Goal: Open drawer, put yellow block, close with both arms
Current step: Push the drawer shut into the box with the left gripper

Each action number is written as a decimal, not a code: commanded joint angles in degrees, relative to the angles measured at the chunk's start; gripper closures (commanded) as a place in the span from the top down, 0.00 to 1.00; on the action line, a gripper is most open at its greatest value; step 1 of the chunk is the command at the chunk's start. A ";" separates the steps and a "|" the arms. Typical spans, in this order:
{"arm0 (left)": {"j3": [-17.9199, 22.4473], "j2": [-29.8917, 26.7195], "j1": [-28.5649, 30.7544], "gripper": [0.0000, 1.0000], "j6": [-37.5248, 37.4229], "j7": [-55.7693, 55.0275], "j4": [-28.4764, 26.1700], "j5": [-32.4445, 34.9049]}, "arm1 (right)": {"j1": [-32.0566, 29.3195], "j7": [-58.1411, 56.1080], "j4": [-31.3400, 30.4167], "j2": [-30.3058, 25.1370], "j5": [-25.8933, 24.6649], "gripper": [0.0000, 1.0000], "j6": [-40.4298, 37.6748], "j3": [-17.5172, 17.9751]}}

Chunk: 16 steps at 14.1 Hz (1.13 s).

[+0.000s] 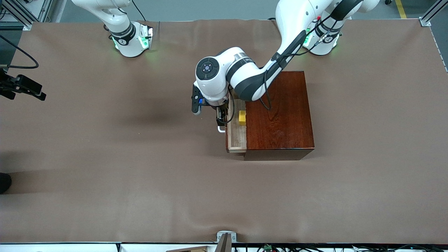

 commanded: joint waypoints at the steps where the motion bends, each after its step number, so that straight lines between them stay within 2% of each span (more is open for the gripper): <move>1: 1.14 -1.00 -0.02 1.00 -6.11 0.84 -1.56 2.85 | -0.28 -0.09 1.43 0.56 -0.82 1.00 -0.38 0.13; 10: 0.88 -3.37 -0.02 1.00 -13.06 0.84 -1.29 9.27 | -0.28 -0.09 1.52 0.56 -0.82 1.00 -0.38 0.13; 16: 1.05 -3.55 -0.46 1.00 -16.66 0.93 -1.12 10.50 | -0.28 -0.09 1.52 0.56 -0.82 1.00 -0.38 0.13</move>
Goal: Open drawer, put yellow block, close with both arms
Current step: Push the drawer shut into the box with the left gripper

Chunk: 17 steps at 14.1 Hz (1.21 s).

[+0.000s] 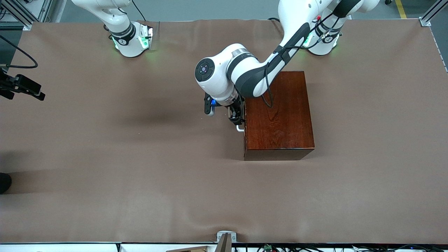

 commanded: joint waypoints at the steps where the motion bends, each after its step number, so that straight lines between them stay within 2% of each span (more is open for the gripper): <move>1: 0.32 -1.90 -0.30 1.00 -4.15 0.66 -1.19 2.72 | -0.28 -0.09 1.26 0.56 -0.66 1.00 -0.38 0.14; 5: -0.03 -1.72 -0.39 1.00 -3.64 0.05 -0.05 2.02 | -0.28 -0.09 1.26 0.56 -0.66 1.00 -0.38 0.14; 8: -0.90 -2.07 -0.04 1.00 2.15 -3.37 1.36 0.97 | -0.28 -0.09 1.26 0.56 -0.66 1.00 -0.30 0.14; 10: -0.47 -4.08 0.57 1.00 6.72 -5.75 2.06 -2.18 | -0.28 -0.09 1.26 0.56 -0.66 1.00 -0.30 0.14; 13: -0.12 -10.48 4.87 1.00 9.11 -6.73 1.98 -5.27 | -0.28 -0.09 1.26 0.56 -0.66 1.00 -0.30 0.14; 15: 0.15 -16.54 9.16 1.00 6.32 -7.08 1.63 -6.93 | -0.28 -0.09 1.26 0.56 -0.66 1.00 -0.30 0.14; 17: 0.06 -20.34 16.09 1.00 1.49 -6.90 1.62 -8.61 | -0.28 -0.09 1.26 0.56 -0.66 1.00 -0.30 0.14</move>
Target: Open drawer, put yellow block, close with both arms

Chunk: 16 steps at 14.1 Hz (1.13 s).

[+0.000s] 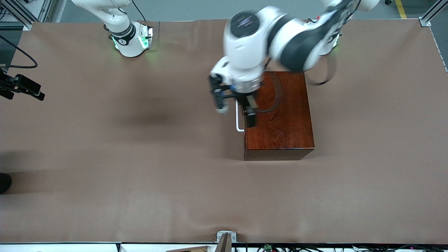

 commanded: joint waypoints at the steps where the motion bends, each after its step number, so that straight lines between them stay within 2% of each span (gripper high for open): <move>1: -0.15 -6.84 8.63 1.00 -5.13 0.36 -2.33 -2.35 | -0.27 -0.09 1.19 0.55 -0.62 1.00 -0.31 0.18; 8: -0.42 -14.58 24.98 1.00 -15.42 0.63 -3.21 -2.70 | -0.27 -0.09 1.19 0.64 -0.53 1.00 -0.31 0.18; 10: 0.10 -15.03 27.54 1.00 -15.78 0.54 -3.12 -6.81 | -0.27 -0.09 1.19 0.64 -0.53 1.00 -0.31 0.18; 12: 5.53 -16.61 26.42 1.00 -19.28 0.20 -3.39 -8.23 | -0.27 -0.09 1.19 0.64 -0.53 1.00 -0.31 0.18; 14: 9.32 -17.31 25.35 1.00 -18.86 -0.68 -4.09 -10.69 | -0.27 -0.09 1.19 0.64 -0.53 1.00 -0.31 0.18; 16: 14.59 -17.49 22.64 1.00 -17.28 -6.01 -5.49 -12.36 | -0.27 -0.09 1.19 0.64 -0.62 1.00 -0.31 0.18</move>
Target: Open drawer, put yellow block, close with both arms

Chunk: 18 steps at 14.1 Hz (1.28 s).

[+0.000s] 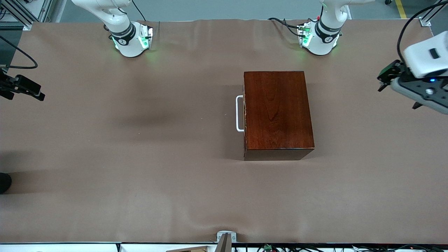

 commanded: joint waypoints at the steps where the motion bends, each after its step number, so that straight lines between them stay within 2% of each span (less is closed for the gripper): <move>1: 6.08 -2.13 -3.62 1.00 1.94 -8.92 -3.64 -3.56 | -0.27 -0.09 1.16 0.58 -0.53 1.00 -0.32 0.19; 5: 6.36 -2.57 -3.72 1.00 5.79 -21.60 -6.09 -3.84 | -0.27 -0.09 1.16 0.49 -0.61 1.00 -0.32 0.19; 8: 6.80 -6.42 -3.63 1.00 12.73 -24.87 -13.73 -5.67 | -0.27 -0.09 1.16 0.49 -0.61 1.00 -0.32 0.19; 9: 8.10 -7.05 -3.71 1.00 13.45 -25.05 -14.89 -7.16 | -0.27 -0.09 1.16 0.58 -0.61 1.00 -0.32 0.19; 12: 10.05 -6.88 -3.72 1.00 13.02 -27.93 -14.90 -9.02 | -0.27 -0.09 1.16 0.58 -0.61 1.00 -0.32 0.19; 14: 10.05 -6.88 -3.80 1.00 12.67 -30.58 -14.81 -8.76 | -0.27 -0.09 1.16 0.58 -0.61 1.00 -0.32 0.19; 18: 9.43 -6.88 -3.45 1.00 12.14 -28.83 -14.81 -7.97 | -0.27 -0.09 1.16 0.58 -0.61 1.00 -0.32 0.19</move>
